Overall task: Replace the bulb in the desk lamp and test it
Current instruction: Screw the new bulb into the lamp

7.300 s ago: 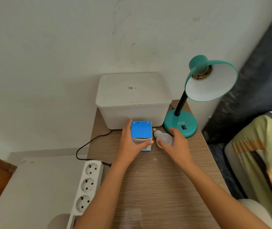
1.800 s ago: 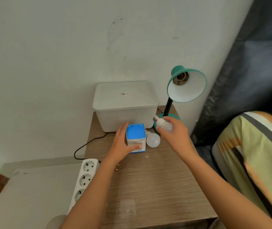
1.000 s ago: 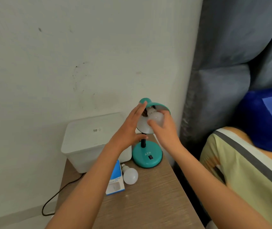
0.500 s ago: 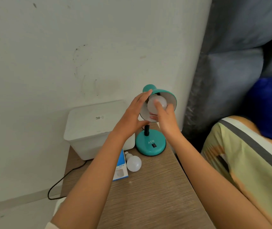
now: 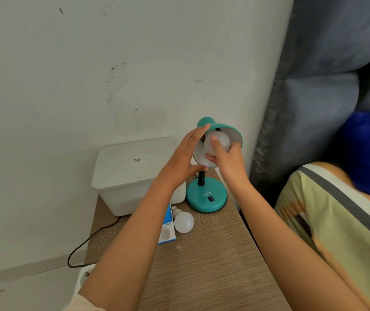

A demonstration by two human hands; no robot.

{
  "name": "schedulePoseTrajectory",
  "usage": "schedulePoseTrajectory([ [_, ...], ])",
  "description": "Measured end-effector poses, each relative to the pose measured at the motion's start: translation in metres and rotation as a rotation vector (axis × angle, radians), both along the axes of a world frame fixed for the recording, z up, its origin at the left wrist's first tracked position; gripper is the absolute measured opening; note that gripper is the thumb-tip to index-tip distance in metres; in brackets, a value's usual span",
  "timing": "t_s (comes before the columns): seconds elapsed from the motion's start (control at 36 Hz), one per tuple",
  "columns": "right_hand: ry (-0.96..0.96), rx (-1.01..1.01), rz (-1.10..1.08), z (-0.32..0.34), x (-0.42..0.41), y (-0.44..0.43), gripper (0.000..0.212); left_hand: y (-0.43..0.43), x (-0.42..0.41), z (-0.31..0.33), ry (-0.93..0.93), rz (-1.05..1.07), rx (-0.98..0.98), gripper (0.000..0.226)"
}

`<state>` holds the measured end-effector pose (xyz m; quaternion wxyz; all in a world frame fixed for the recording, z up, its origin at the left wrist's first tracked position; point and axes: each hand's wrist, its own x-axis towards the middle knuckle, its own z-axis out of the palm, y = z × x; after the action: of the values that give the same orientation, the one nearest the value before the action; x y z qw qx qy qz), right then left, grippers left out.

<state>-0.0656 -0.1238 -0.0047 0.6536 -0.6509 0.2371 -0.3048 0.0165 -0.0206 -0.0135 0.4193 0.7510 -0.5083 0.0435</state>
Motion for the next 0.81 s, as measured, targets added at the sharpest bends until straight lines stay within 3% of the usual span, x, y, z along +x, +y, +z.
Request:
schedulePoseTrajectory([
  [0.06,0.027,0.055,0.006,-0.0002,0.0009,-0.0026,0.053,0.0007,-0.0001,-0.0004,-0.005,0.004,0.000,0.097],
  [0.14,0.018,-0.045,-0.030,-0.0003,-0.0002,0.0003,0.050,0.0007,-0.0012,-0.0007,0.001,0.002,0.002,0.099],
  [0.25,-0.024,0.151,0.042,0.0007,0.0004,-0.0018,0.053,0.0000,-0.0025,-0.0002,0.004,0.004,-0.005,0.097],
  [0.36,0.006,-0.023,-0.029,-0.0031,-0.0016,-0.0021,0.054,0.0002,-0.0025,-0.0018,-0.004,0.006,0.003,0.100],
  [0.47,0.007,0.028,-0.004,-0.0039,-0.0020,-0.0046,0.053,0.0004,-0.0039,-0.0004,0.005,0.003,0.003,0.100],
  [0.58,-0.004,-0.209,-0.101,-0.0055,-0.0043,-0.0030,0.050,-0.0008,-0.0040,-0.0009,0.012,0.003,0.004,0.101],
  [0.69,0.019,-0.170,-0.087,-0.0053,-0.0024,-0.0054,0.054,0.0001,-0.0036,-0.0013,0.005,0.018,0.004,0.101],
  [0.81,0.040,-0.320,-0.099,-0.0069,-0.0030,-0.0025,0.052,-0.0005,-0.0029,-0.0018,0.005,0.018,0.001,0.101],
])
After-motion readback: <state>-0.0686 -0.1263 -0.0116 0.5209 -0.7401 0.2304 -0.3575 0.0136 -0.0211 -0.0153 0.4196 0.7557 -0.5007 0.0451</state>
